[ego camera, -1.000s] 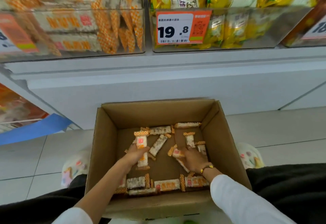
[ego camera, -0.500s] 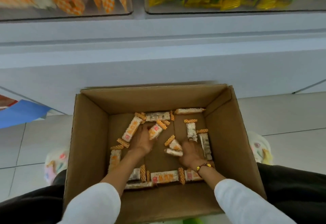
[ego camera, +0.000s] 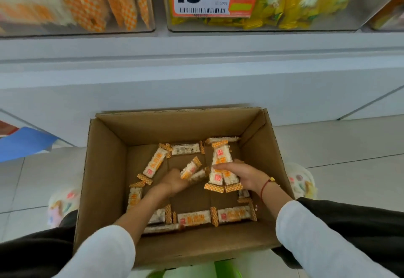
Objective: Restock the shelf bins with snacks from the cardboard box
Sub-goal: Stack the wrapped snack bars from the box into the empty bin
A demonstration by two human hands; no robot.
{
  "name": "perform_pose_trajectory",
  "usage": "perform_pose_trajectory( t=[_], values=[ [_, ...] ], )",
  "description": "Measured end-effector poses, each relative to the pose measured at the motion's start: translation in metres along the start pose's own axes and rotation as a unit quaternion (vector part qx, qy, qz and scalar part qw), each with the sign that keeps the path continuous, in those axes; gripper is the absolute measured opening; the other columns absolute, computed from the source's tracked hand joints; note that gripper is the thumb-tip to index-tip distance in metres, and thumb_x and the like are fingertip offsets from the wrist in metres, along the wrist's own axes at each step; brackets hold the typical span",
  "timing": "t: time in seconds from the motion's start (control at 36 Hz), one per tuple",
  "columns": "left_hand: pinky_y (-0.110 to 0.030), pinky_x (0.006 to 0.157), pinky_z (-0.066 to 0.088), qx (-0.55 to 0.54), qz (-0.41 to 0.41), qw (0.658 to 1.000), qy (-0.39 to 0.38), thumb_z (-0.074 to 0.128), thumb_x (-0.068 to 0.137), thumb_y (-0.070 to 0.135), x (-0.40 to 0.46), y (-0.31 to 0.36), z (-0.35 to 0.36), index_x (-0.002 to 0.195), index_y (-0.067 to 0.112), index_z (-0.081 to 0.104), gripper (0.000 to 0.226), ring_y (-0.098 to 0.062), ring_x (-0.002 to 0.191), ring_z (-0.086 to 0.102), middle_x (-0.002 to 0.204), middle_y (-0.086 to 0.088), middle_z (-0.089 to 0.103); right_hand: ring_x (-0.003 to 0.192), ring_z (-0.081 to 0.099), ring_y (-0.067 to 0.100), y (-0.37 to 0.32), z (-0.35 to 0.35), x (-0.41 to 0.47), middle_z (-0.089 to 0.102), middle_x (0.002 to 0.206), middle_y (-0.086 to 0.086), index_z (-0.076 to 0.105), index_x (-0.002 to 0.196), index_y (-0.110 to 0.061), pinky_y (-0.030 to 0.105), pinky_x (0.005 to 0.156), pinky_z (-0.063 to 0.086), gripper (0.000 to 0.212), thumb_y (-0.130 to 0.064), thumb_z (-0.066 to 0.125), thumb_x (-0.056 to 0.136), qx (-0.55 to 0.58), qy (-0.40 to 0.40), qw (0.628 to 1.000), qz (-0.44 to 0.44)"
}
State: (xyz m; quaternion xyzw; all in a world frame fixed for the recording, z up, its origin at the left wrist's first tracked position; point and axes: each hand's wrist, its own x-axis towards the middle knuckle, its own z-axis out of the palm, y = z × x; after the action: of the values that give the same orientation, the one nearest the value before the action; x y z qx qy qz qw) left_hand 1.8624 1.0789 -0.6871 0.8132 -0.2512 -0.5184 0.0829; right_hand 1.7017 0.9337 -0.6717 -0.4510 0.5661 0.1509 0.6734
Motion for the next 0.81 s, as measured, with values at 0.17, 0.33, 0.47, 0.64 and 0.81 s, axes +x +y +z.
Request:
perform_pose_trajectory(
  t=[0.17,0.33,0.47,0.64,0.81],
  values=[
    [-0.013,0.057,0.048,-0.156,0.051,0.986,0.017,0.065,0.088,0.006,-0.041,0.015,-0.051,0.112,-0.006,0.057,0.028,-0.004,0.062,0.063,0.081,-0.004,0.064,0.111,0.059,0.026,-0.033,0.02,-0.067,0.055,0.13,0.013,0.028,0.142,-0.01,0.04,0.096,0.049,0.077,-0.024,0.075,0.082,-0.043,0.029,0.998,-0.048],
    [-0.024,0.063,0.048,-0.218,0.066,0.973,0.037,0.059,0.089,0.052,-0.095,0.015,-0.083,0.116,0.01,0.05,0.05,-0.014,0.074,0.056,0.09,-0.005,0.059,0.113,0.06,0.026,-0.051,0.029,-0.108,0.061,0.125,0.011,0.04,0.138,-0.011,0.043,0.102,0.046,0.062,-0.034,0.068,0.087,-0.102,0.011,0.99,-0.101],
    [-0.023,0.059,0.052,-0.414,0.112,0.903,-0.029,0.036,0.099,0.05,-0.132,0.028,-0.086,0.122,0.016,0.042,0.042,-0.015,0.08,0.06,0.106,-0.007,0.061,0.088,0.063,0.024,-0.07,0.042,-0.145,0.067,0.095,0.01,0.06,0.108,-0.009,0.037,0.086,0.05,0.022,-0.025,0.053,0.094,0.065,-0.084,0.98,-0.167],
    [-0.033,0.094,0.051,-0.438,0.197,0.877,0.023,0.057,0.085,0.06,-0.155,0.049,-0.084,0.132,0.024,0.051,0.059,-0.015,0.113,0.061,0.128,0.0,0.062,0.073,0.069,0.02,-0.091,0.069,-0.174,0.07,0.095,0.015,0.064,0.112,0.0,0.03,0.063,0.058,0.023,-0.012,0.058,0.093,0.143,-0.085,0.953,-0.253],
    [-0.026,0.087,0.051,-0.441,0.239,0.862,0.073,0.032,0.102,0.042,-0.174,0.064,-0.089,0.127,0.014,0.059,0.046,-0.021,0.107,0.065,0.12,-0.008,0.066,0.093,0.07,0.027,-0.098,0.082,-0.183,0.072,0.104,0.015,0.066,0.114,-0.004,0.041,0.085,0.056,0.032,-0.016,0.071,0.086,0.152,-0.01,0.936,-0.319]
  ],
)
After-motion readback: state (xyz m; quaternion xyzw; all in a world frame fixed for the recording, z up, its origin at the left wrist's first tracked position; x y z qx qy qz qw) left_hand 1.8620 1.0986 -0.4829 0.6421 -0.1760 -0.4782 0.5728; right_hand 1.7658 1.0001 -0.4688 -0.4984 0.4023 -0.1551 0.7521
